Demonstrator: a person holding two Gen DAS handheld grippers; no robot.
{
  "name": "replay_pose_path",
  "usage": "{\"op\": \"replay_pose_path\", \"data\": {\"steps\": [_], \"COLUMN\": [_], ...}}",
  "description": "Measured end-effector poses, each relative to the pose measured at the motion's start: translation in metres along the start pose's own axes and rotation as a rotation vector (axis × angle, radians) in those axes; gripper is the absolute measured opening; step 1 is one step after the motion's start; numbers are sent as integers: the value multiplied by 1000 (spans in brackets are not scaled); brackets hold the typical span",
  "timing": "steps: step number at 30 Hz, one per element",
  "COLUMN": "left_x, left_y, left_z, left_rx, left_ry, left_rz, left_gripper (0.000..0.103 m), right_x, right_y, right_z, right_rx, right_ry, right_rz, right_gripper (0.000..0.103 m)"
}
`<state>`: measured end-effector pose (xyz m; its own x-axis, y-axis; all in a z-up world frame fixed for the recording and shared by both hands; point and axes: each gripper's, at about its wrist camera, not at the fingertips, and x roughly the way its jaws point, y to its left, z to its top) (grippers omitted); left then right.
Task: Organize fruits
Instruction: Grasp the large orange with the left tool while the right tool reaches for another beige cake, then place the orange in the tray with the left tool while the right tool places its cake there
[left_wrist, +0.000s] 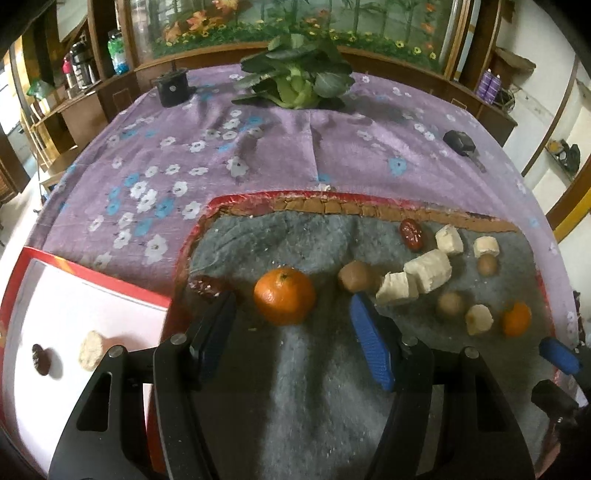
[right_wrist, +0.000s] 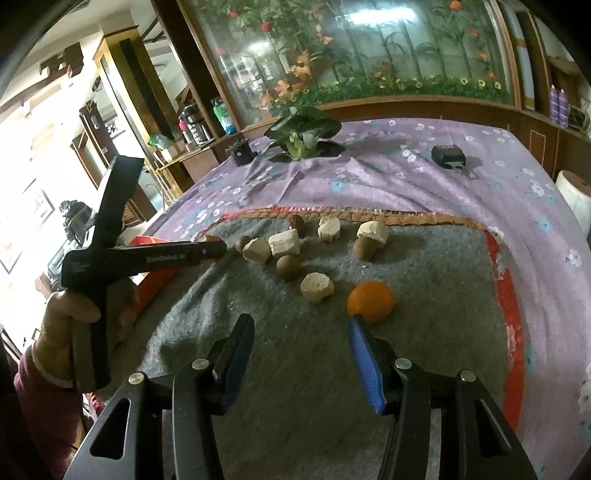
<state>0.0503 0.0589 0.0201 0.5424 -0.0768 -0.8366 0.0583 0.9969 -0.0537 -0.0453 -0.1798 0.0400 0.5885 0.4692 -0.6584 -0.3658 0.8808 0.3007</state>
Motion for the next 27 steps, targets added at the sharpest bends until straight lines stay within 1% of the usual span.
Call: {"op": "replay_pose_path", "data": {"steps": [1, 2, 3, 4, 5, 6, 9, 14, 19, 21, 24, 25, 26, 27], "left_x": [3, 3, 4, 4, 4, 5, 2, -19, -40, -45, -54, -56, -57, -58], "left_y": [0, 0, -1, -1, -1, 0, 3, 0, -3, -5, -8, -9, -10, -11], "left_z": [0, 0, -1, -1, 0, 0, 0, -7, -17, -20, -24, -25, -26, -27], "left_rx": [2, 7, 13, 24, 32, 34, 10, 9, 1, 9, 17, 17, 18, 21], "left_ry": [3, 0, -5, -8, -14, -11, -12, -58, -79, -83, -91, -92, -94, -94], "left_rz": [-4, -6, -5, 14, 23, 12, 15, 24, -5, -13, -25, -31, -32, -31], "left_gripper": [64, 55, 40, 35, 34, 34, 34, 34, 34, 34, 34, 34, 34, 34], "right_x": [0, 0, 1, 1, 1, 2, 7, 24, 44, 55, 71, 75, 79, 81], "right_y": [0, 0, 0, 0, 0, 0, 1, 11, 16, 13, 7, 7, 7, 9], "right_z": [0, 0, 0, 1, 2, 2, 4, 13, 25, 31, 38, 39, 40, 41], "right_rx": [-5, -14, -20, -26, -34, -38, -59, -130, -212, -237, -268, -275, -294, -308], "right_ry": [0, 0, -1, -4, -7, -7, 5, 43, 73, 104, 159, 173, 180, 185], "right_rz": [-2, -6, -7, -7, -5, -1, 21, 19, -16, -28, -40, -42, -42, -46], "right_gripper": [51, 51, 51, 51, 51, 51, 51, 51, 50, 50, 45, 39, 36, 30]}}
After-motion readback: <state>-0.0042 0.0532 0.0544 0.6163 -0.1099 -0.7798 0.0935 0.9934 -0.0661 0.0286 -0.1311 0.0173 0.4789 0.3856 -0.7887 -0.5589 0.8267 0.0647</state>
